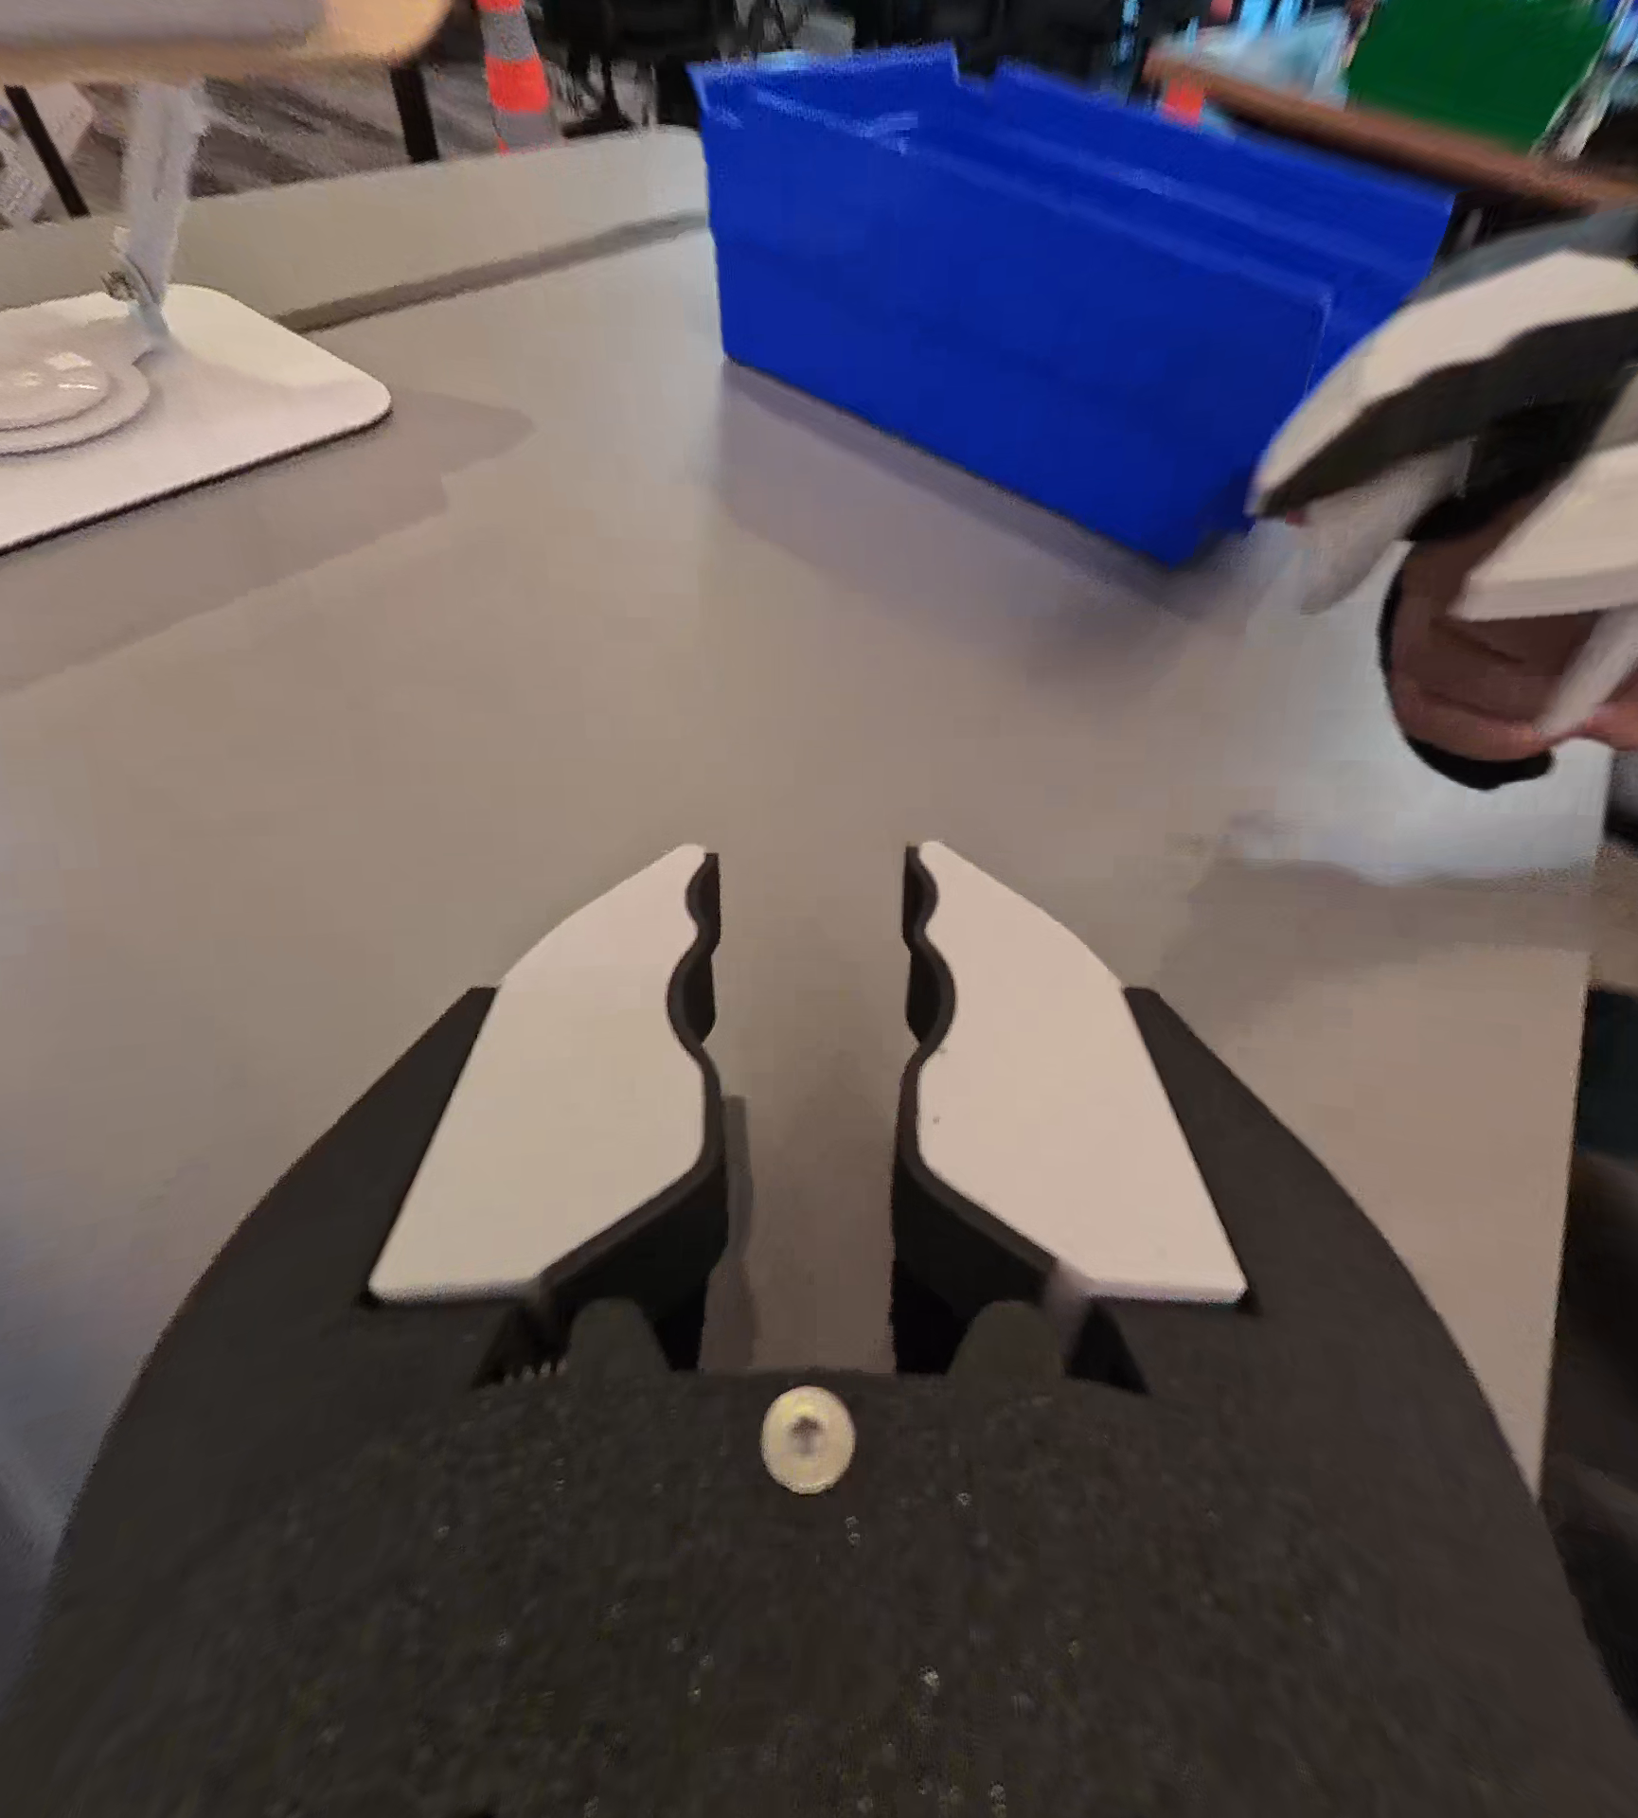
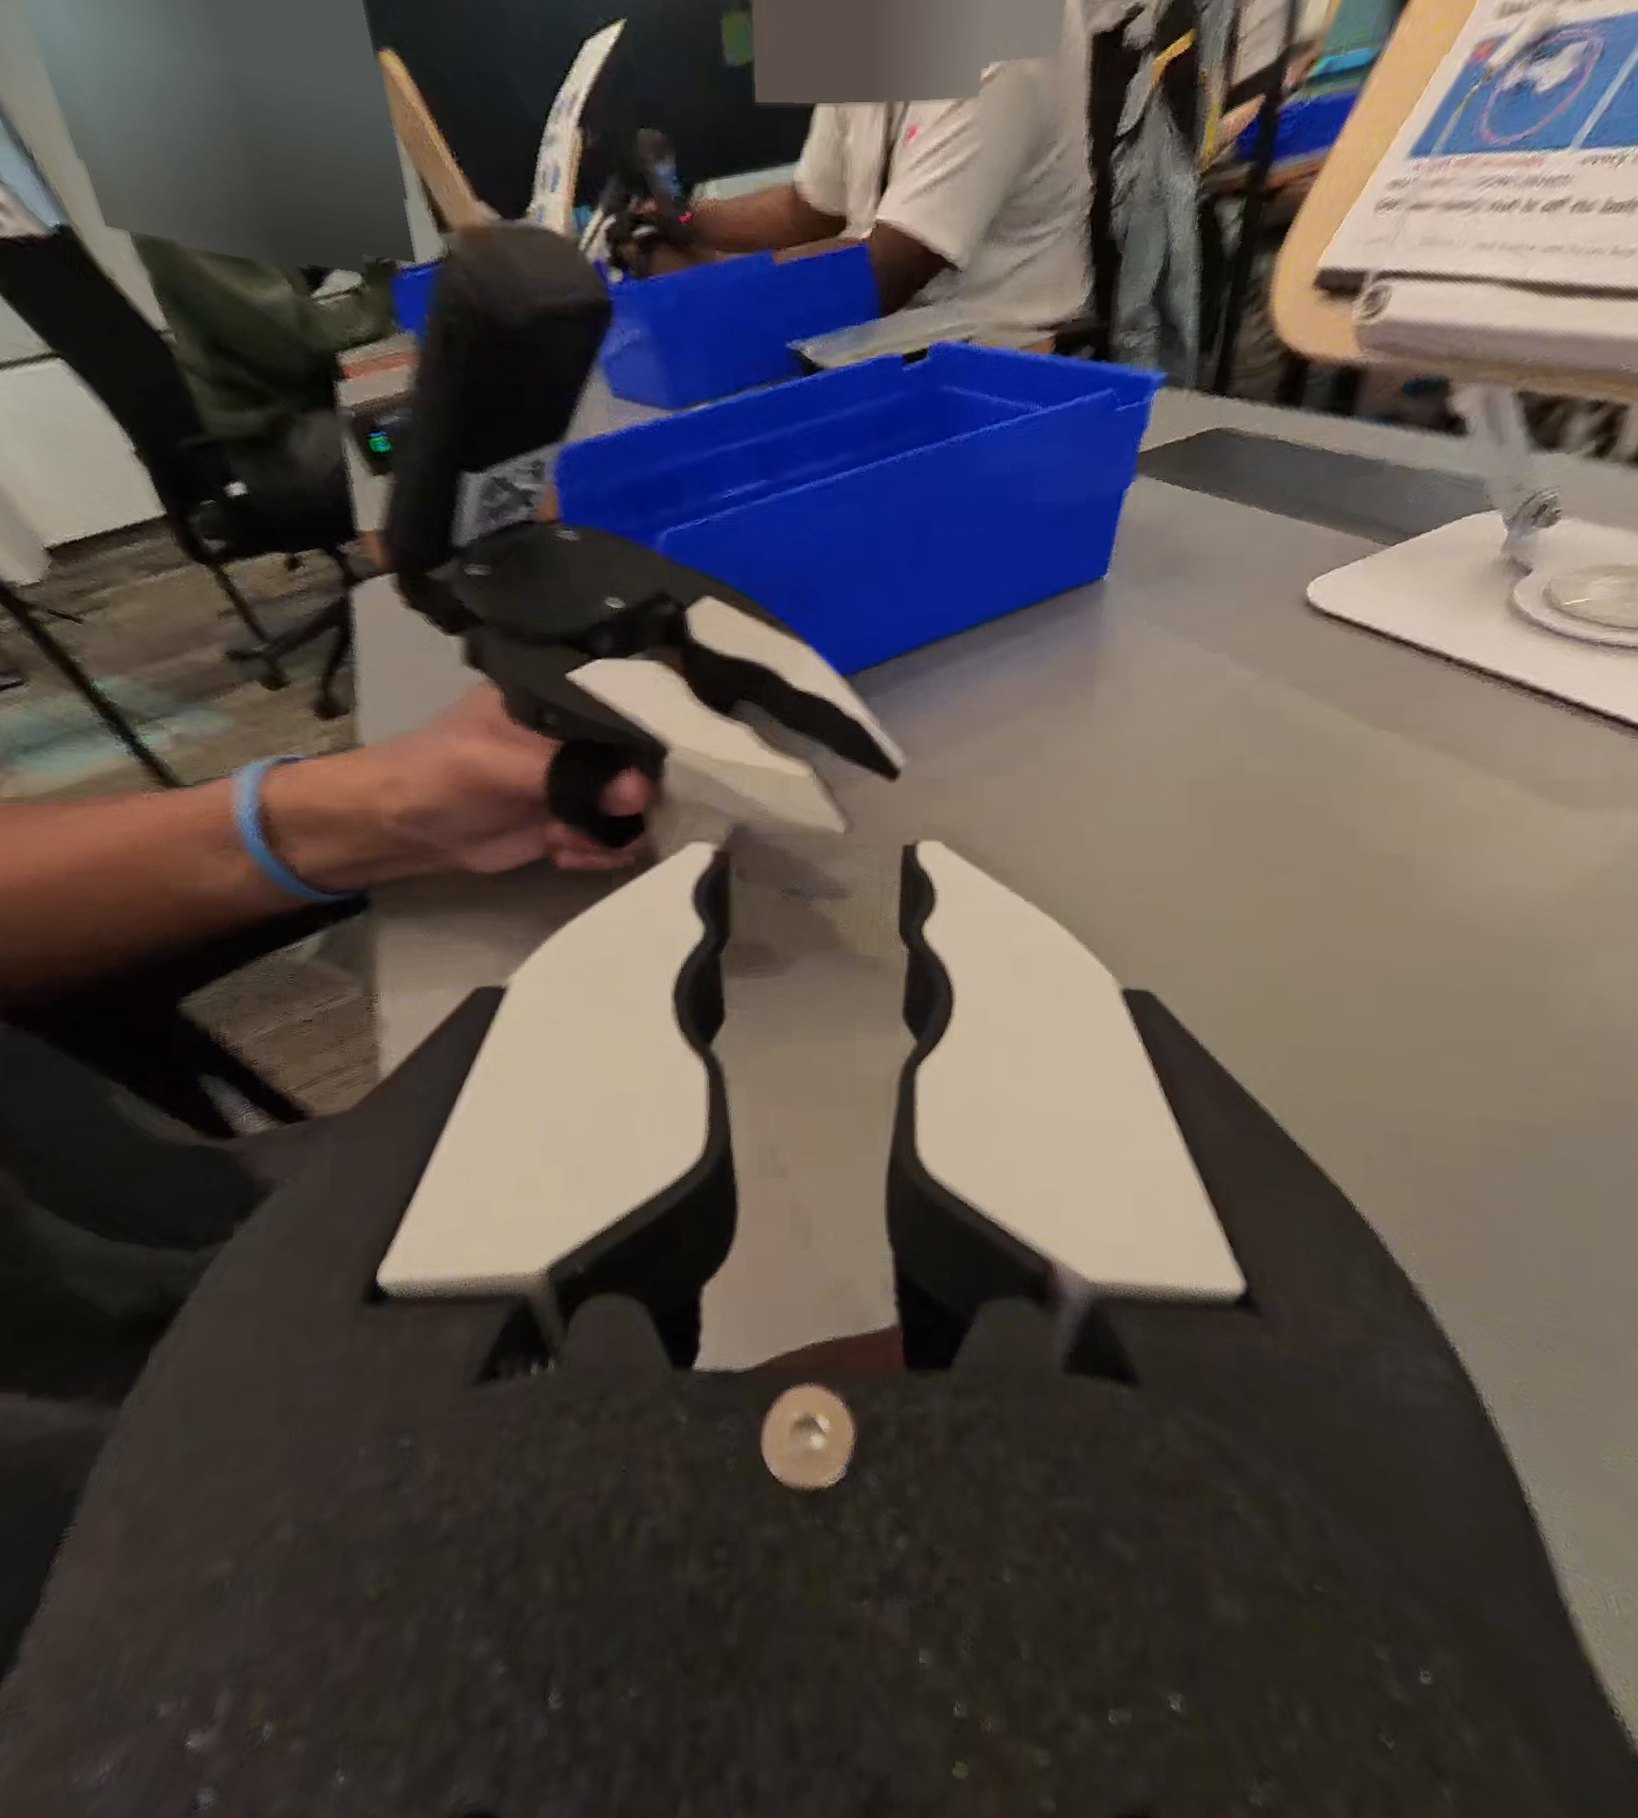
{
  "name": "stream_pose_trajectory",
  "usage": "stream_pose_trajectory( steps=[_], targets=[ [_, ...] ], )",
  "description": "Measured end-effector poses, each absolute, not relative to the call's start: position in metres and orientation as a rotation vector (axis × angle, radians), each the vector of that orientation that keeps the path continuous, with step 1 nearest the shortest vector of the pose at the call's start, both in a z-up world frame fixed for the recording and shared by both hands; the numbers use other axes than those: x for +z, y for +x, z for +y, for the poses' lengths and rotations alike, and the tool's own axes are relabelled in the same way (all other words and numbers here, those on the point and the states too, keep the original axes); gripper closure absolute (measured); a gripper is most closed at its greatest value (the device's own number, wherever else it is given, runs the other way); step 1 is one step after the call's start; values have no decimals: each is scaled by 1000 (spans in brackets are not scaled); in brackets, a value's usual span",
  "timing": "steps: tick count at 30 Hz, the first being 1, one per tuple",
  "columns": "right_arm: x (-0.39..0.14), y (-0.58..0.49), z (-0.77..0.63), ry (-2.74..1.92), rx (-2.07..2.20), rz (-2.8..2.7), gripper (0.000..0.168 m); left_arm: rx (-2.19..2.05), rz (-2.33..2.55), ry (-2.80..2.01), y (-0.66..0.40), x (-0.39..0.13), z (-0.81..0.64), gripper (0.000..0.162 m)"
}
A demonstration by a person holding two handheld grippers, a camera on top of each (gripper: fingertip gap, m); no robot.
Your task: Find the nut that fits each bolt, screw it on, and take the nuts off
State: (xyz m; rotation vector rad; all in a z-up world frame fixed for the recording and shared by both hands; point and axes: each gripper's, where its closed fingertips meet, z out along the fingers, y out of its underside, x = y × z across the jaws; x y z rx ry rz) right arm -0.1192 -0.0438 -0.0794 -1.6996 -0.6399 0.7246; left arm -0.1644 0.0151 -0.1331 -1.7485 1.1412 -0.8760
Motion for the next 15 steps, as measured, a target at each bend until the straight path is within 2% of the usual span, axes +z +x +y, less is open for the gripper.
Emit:
stream_pose_trajectory(
  steps=[3, 8, 13, 15],
  targets=[
    [-93, -116, -32, -1607, 689, -572, 143, -752, 1286, -1759, -156, -149, 3, 118],
    [-71, -94, -37, -1443, 696, -490, 154, -746, 1384, -1777, -146, -158, -16, 123],
    [-79, -94, -34, -1497, 748, -466, 152, -928, 1250, -1823, -159, -104, -23, 127],
    [-79, -94, -34, -1500, 743, -465, 152, -849, 1117, -1917, -196, -73, 1, 130]
  ],
)
